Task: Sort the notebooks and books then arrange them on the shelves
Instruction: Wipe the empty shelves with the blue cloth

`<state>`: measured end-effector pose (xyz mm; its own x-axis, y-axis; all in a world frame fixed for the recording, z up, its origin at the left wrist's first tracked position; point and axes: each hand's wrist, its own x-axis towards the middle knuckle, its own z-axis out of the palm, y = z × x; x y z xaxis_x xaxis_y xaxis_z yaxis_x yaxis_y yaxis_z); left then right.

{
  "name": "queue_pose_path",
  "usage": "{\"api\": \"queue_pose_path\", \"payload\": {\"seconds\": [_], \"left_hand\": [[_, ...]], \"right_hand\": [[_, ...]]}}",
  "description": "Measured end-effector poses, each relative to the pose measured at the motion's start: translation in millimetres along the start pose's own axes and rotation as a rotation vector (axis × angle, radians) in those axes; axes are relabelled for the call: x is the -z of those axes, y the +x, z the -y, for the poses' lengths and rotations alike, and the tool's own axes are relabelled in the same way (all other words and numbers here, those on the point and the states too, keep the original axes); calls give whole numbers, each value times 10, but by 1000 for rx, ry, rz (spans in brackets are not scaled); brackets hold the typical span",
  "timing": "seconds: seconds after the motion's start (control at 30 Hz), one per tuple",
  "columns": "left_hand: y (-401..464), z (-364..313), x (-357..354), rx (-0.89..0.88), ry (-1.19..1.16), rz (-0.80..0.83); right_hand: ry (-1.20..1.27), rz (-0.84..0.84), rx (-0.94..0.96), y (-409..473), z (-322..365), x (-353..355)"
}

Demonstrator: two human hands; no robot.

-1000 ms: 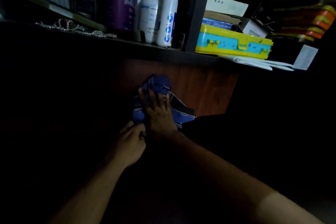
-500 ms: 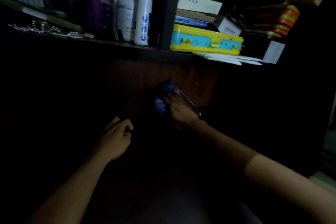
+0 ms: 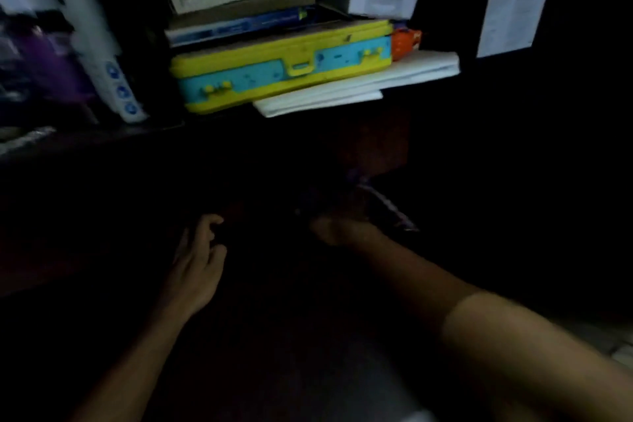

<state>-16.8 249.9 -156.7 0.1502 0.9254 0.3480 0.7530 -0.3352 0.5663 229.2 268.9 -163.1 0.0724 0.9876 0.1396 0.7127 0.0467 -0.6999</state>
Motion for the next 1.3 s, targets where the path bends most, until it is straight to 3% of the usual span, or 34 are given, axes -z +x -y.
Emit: {"api": "queue_pose_path", "payload": {"seconds": [0.03, 0.13, 0.2, 0.3, 0.47, 0.63, 0.8, 0.97, 1.17, 1.3], "left_hand": [[-65, -39, 44, 50, -8, -15], [-393, -149, 141, 165, -138, -17], [-863, -268, 274, 185, -210, -10], [-1567, -391, 473, 171, -193, 61], [-2466, -687, 697, 130, -29, 197], [-2962, -840, 987, 191, -8, 331], [-2796, -415, 1449, 310, 283, 244], [-2427, 326, 1618, 487, 569, 311], [-2259, 656, 1434, 467, 606, 389], [-2274, 609, 1458, 468, 603, 370]], "right_hand": [[-106, 68, -14, -126, 296, -77], [-542, 249, 276, -567, 818, -753], [-530, 286, 445, -1039, 1026, -844], [-510, 354, 540, -1678, 1184, -749], [-538, 470, 515, -2598, 1204, -417], [-567, 443, 559, -2952, 1180, -203], [-555, 447, 656, -2637, 1090, -185], [-480, 342, 647, -1735, 1049, -586], [-507, 305, 559, -208, 1279, -1202], [-463, 335, 545, -272, 1575, -1358]]}}
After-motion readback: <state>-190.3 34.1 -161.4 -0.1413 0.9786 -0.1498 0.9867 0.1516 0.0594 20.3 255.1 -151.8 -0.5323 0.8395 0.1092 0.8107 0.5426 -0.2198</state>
